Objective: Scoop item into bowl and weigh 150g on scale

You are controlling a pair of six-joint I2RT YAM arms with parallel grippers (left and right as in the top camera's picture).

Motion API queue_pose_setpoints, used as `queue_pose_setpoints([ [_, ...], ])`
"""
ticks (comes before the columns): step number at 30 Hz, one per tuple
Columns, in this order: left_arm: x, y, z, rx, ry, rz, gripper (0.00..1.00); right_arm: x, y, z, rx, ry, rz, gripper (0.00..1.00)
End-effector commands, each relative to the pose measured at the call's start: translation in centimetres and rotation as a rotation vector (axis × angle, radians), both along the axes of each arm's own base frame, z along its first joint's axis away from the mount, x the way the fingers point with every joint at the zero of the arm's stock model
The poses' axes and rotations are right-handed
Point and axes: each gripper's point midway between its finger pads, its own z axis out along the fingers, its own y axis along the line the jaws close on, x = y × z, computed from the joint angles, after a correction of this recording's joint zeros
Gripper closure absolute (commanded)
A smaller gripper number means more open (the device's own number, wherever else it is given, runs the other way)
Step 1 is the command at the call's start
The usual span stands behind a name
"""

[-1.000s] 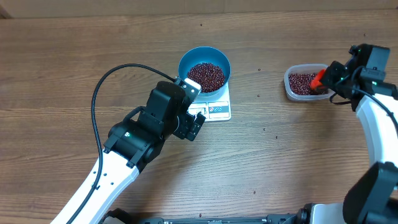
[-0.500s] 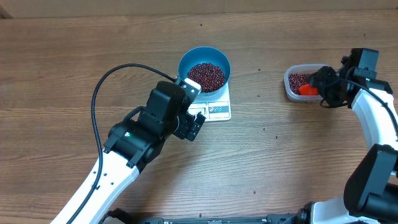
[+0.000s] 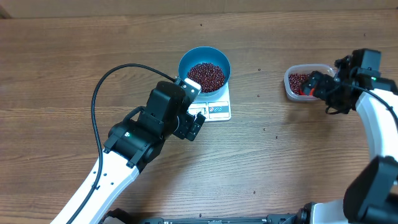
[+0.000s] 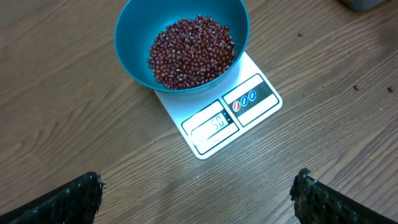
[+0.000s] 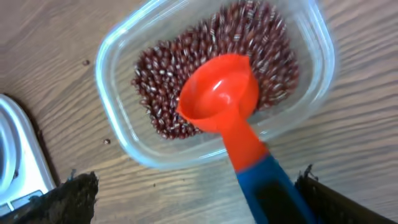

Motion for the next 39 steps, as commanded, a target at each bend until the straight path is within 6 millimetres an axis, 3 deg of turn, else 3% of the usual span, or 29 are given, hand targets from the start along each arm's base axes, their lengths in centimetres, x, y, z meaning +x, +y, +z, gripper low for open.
queue_pose_setpoints([
  [1,-0.1,0.0,0.2,-0.021,0.000,0.006,0.00,0.2,-1.6,5.2,-0.160,-0.103,0.059,0.00],
  [5,-0.1,0.0,0.2,-0.021,0.000,0.006,0.01,-0.9,-2.4,7.0,-0.248,-0.104,0.093,0.00],
  [14,-0.1,0.0,0.2,-0.021,0.000,0.006,0.00,-2.5,-2.0,11.1,-0.299,-0.205,0.100,0.00],
  [39,-0.1,0.0,0.2,-0.021,0.000,0.006,0.01,-2.8,-1.7,11.1,-0.287,-0.198,0.107,0.00],
])
